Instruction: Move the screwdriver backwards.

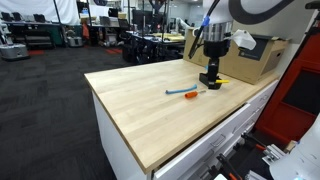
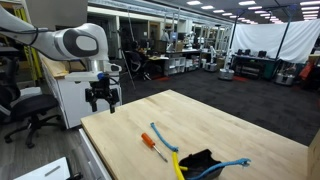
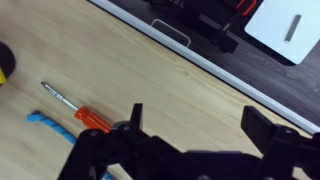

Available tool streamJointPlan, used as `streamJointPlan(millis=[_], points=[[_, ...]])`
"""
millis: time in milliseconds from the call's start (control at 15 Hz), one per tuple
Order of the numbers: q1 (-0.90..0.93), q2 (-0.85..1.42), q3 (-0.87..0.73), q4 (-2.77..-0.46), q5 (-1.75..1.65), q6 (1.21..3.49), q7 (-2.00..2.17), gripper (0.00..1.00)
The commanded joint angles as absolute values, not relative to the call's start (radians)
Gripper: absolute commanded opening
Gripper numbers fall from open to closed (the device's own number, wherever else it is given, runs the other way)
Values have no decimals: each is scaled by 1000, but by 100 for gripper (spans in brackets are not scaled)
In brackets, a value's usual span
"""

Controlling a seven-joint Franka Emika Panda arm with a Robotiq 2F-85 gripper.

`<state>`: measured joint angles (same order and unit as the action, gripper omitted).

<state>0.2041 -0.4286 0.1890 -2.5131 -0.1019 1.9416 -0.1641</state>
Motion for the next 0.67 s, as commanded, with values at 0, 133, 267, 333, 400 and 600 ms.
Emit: streamJointPlan(millis=[0,133,267,333,400,600], points=[[207,-375,126,-2495,-180,2008,-371,100],[206,-359,93,-2495,-220,2045,-487,100],[211,-350,59,-2493,-238,2081,-607,100],[209,-384,84,-2511,-217,2048,-509,100],[207,-383,75,-2511,-218,2052,-526,100],[210,-387,78,-2511,-218,2050,-516,100]])
